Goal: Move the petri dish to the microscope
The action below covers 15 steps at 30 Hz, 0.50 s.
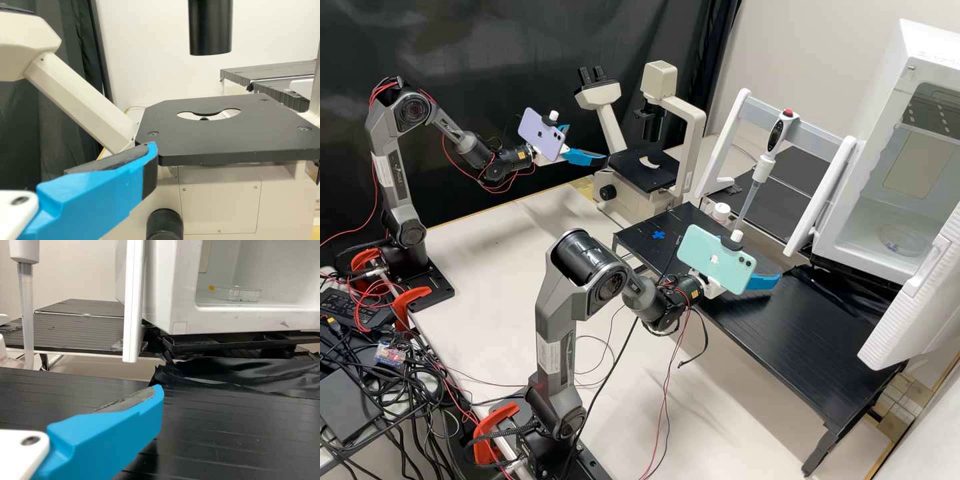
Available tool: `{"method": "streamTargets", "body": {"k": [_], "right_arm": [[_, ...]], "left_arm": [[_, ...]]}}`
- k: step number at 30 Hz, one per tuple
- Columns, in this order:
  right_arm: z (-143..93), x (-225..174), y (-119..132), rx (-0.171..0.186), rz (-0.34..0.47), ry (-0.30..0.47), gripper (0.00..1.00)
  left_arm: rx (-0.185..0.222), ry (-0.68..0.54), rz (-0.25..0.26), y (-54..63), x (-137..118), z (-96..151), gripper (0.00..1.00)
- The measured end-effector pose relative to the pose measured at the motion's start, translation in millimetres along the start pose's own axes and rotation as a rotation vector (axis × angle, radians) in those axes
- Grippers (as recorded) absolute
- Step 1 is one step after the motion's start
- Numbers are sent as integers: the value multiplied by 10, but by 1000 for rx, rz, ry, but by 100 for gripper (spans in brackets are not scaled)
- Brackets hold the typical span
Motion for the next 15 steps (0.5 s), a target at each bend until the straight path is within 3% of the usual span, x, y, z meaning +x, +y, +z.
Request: {"method": "streamTargets", "body": {"k": [8,15], "right_arm": [[4,0,4,0,1,-1,100],[152,-33,101,-4,27,-38,100]], "left_arm": [[0,0,0,0,0,0,100],[0,0,0,0,0,0,100]]}}
